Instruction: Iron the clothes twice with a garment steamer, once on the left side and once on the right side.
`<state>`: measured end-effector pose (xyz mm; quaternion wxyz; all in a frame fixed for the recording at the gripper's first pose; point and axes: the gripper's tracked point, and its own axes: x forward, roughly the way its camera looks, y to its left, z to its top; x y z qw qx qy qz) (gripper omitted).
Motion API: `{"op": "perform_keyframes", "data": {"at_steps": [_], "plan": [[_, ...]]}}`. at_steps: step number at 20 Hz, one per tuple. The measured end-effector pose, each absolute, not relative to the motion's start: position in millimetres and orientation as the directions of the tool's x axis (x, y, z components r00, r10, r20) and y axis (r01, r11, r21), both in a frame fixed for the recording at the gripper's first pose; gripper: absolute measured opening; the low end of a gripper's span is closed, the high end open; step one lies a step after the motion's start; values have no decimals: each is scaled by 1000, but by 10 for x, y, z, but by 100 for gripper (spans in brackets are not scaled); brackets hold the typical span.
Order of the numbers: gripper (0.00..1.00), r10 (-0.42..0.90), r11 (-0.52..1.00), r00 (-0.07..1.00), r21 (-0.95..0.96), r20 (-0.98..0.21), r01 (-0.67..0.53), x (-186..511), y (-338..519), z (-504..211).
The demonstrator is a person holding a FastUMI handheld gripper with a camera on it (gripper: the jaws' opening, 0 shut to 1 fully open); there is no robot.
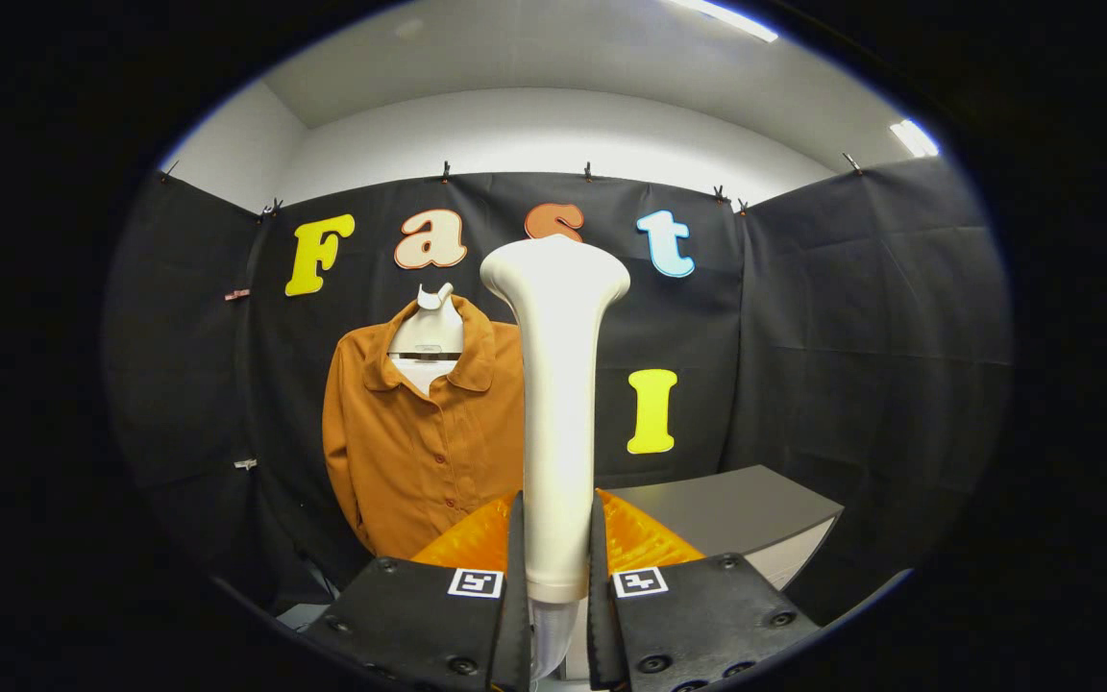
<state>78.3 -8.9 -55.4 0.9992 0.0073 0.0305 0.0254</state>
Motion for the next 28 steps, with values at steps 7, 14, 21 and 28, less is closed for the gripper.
{"op": "perform_keyframes", "data": {"at_steps": [7,14,21,28], "plan": [[27,60,998,997,12,-57,-59,792,-94,-549],[27,66,998,997,12,-49,-65,785,-90,-520],[27,61,998,997,15,-45,-60,780,-122,-509],[27,61,998,997,19,-45,-60,772,-106,-513]]}}
